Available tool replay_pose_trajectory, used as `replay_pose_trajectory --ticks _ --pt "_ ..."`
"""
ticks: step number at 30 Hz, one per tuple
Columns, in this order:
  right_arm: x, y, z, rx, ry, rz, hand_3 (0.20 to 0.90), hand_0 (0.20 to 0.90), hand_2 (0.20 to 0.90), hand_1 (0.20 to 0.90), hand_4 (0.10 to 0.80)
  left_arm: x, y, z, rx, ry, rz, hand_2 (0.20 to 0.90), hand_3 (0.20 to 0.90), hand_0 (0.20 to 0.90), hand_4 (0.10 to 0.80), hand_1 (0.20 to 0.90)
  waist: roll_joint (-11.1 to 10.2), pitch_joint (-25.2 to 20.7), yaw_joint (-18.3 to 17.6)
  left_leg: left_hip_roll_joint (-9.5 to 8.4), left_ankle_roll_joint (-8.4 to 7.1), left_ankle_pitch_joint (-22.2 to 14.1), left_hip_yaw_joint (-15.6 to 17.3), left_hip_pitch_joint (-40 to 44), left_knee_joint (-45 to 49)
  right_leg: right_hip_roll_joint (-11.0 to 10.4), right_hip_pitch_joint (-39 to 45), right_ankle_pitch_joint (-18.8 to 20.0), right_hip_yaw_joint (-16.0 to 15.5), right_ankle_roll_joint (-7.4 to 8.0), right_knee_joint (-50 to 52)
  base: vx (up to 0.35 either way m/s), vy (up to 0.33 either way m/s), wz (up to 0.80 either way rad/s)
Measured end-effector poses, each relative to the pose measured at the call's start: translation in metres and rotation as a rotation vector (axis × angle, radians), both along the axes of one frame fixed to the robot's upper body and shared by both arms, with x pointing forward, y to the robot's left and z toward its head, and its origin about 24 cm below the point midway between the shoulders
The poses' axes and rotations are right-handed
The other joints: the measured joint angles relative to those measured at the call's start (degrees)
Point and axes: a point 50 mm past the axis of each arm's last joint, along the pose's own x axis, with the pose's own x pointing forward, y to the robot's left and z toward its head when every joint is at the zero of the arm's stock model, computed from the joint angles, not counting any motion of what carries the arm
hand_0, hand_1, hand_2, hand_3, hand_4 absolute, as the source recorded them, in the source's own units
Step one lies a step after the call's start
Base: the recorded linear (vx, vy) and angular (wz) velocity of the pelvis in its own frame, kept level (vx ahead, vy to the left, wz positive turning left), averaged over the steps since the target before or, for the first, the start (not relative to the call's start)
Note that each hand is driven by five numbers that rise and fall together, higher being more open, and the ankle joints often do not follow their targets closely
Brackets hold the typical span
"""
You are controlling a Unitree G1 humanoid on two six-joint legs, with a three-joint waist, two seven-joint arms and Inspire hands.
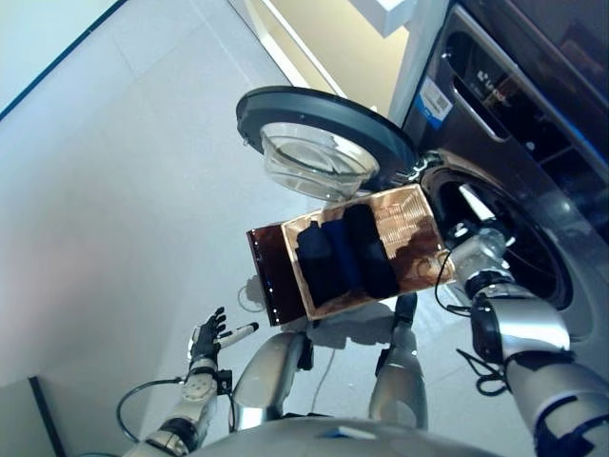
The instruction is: Pick up the clothes and place them into the washing machine
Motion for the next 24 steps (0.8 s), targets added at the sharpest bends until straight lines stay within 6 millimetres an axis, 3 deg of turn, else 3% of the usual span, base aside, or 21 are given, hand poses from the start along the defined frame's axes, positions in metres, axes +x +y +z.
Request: replay_pose_trajectory --ticks 3,8,18,24 --pt "-0.002 0.015 -0.015 -0.041 0.08 0.109 0.9 0.9 0.9 0.9 0.8 -0.002 0.008 0.0 0.015 0.016 0.015 0.9 0.9 0.9 0.8 0.9 -2.2 -0.2 0.0 0.17 -0.08 -0.1 -0.4 -0.1 0.4 0.2 0.2 0.0 -0.3 -0.02 0.0 -0.005 -0.025 0.03" --pt "-0.001 0.033 -0.025 -0.121 0.18 0.248 0.9 0.9 0.9 0.9 0.8 0.001 0.01 0.0 0.009 0.014 0.028 0.9 0.9 0.9 0.8 0.9 -3.5 -0.2 1.5 0.16 -0.21 -0.2 -1.4 -0.3 1.2 0.1 1.0 -0.2 -1.4 -0.38 0.2 -0.014 -0.029 0.11" --pt "-0.001 0.048 -0.034 -0.253 0.318 0.396 0.9 0.9 0.9 0.9 0.8 0.014 0.014 0.008 0.034 -0.031 -0.003 0.9 0.9 0.9 0.8 0.9 -6.4 0.6 4.8 0.13 -0.4 -0.5 -5.2 -4.3 4.8 0.2 1.0 -1.0 -5.5 -1.46 1.0 -0.021 -0.023 0.21" --pt "-0.001 0.052 -0.037 -0.361 0.393 0.473 0.9 0.9 0.9 0.9 0.8 0.024 0.019 0.016 0.052 -0.07 -0.018 0.9 0.9 0.9 0.8 0.9 -7.3 1.1 6.5 0.04 -0.49 -0.8 -6.4 -6.2 6.5 0.3 0.4 -1.3 -6.3 -1.85 1.4 -0.019 -0.007 0.11"
